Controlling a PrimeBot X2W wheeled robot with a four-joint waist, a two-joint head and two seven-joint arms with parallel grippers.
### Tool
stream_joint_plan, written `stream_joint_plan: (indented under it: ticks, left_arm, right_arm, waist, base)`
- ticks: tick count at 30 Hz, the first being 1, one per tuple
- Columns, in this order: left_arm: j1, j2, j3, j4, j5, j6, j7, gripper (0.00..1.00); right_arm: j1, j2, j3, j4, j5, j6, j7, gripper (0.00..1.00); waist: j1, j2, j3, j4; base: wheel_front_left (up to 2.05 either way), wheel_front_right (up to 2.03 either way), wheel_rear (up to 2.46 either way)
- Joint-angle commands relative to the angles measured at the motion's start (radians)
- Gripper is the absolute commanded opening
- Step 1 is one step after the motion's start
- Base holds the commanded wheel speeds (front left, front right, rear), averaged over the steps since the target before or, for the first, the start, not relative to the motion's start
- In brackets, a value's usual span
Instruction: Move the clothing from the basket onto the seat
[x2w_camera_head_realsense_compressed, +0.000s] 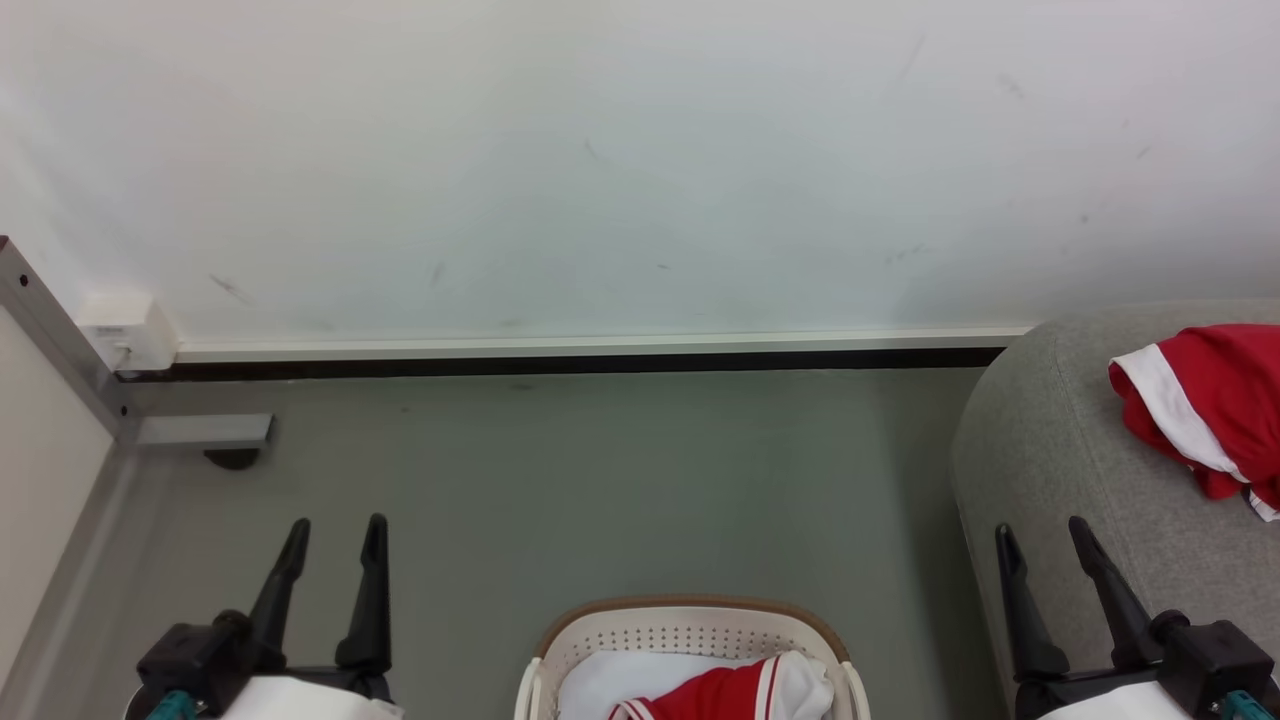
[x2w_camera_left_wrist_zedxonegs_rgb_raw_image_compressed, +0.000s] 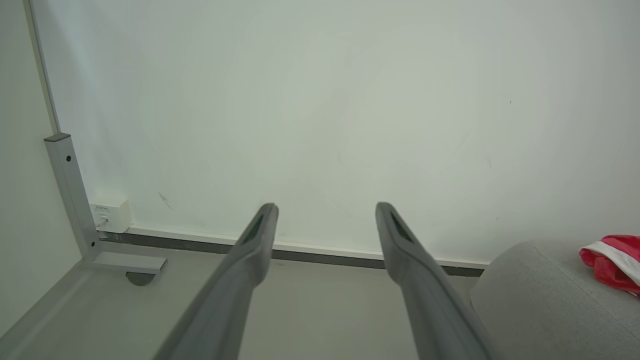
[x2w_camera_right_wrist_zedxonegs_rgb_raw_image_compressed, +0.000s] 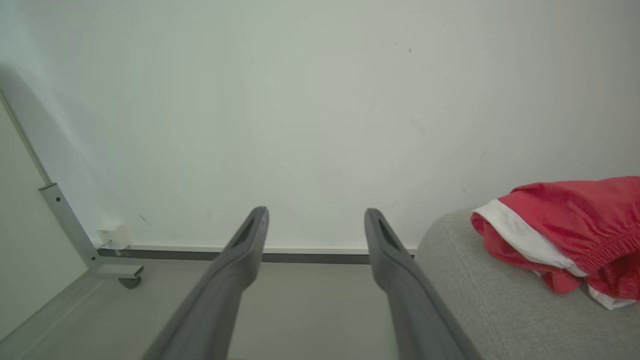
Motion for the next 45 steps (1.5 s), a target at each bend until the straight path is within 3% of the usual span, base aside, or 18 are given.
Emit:
stream_joint_plan:
  ticks: [1,33,45]
  left_arm:
    - [0.012,-0.008,0.011,0.005,0.017,-0.006,0.0,1.0]
    - [-0.027,0.001,-0.033,0.022,0.011,-0.011,0.0,1.0]
    - [-0.15,0.046,-0.183,0.094,-0.021,-0.011,0.0,1.0]
  right_arm:
    - [0.019,0.009,0.0,-0.01,-0.01,-0.002,-0.007,1.0]
    - [-0.004,0.044,0.006,-0.017,-0.026,-0.002,-0.006,1.0]
    - [-0.05,0.048,-0.045,-0.043,-0.035,-0.002,-0.006,1.0]
  waist:
    - [0.0001,-0.0001,0.006,-0.003]
    - [0.0001,-0.0001,0.03,-0.023]
    - [0.0001,-0.0001,0.165,-0.09]
  base:
    - [0.0,0.0,0.0]
    - [0.0,0.0,0.0]
    - [0.0,0.0,0.0]
